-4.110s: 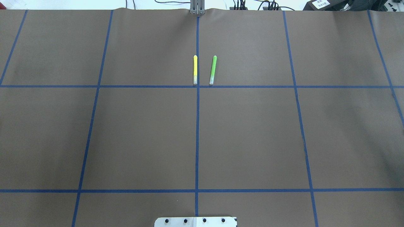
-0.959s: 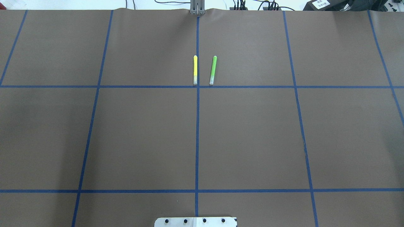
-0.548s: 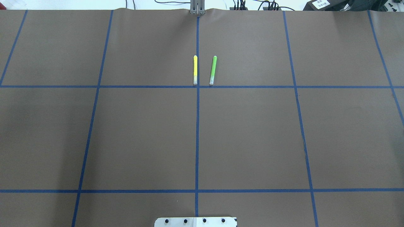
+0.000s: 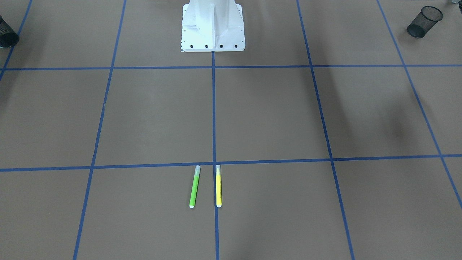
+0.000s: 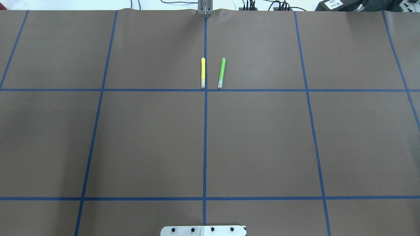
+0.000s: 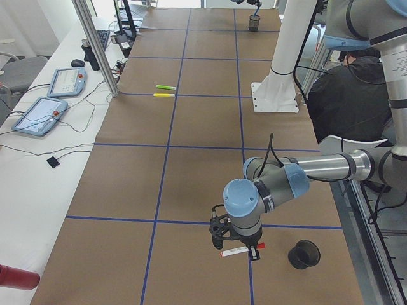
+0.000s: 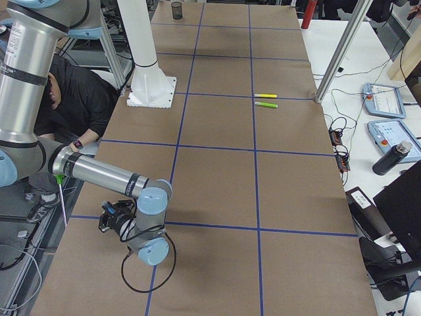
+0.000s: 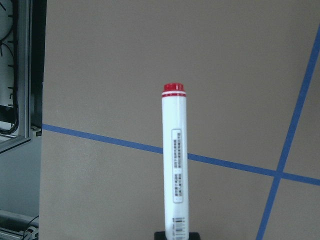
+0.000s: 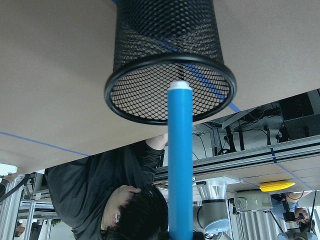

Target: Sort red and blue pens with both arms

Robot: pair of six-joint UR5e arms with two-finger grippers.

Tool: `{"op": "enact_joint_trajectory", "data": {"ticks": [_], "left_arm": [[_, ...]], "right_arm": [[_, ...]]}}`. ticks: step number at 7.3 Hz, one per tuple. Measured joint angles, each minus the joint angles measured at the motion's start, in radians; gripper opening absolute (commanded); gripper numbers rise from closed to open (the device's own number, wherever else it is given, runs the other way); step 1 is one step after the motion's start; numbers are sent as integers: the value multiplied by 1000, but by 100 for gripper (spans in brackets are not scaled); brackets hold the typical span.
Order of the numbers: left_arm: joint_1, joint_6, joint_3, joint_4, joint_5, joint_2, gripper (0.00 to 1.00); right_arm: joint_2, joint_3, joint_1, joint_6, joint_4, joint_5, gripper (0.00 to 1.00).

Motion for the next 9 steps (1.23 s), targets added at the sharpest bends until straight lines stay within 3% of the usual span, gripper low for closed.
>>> {"op": "enact_joint_trajectory", "data": {"ticks": [6, 7, 9], "left_arm": [[1, 5, -1, 10, -12, -7, 0], [0, 5, 0, 12, -13, -3, 0], [-3, 4, 6, 18, -15, 6, 0]], "right_arm": [[54, -19, 3, 19, 186, -3, 100], [80, -20, 19, 71, 278, -16, 100], [155, -23, 62, 289, 541, -128, 100]]}}
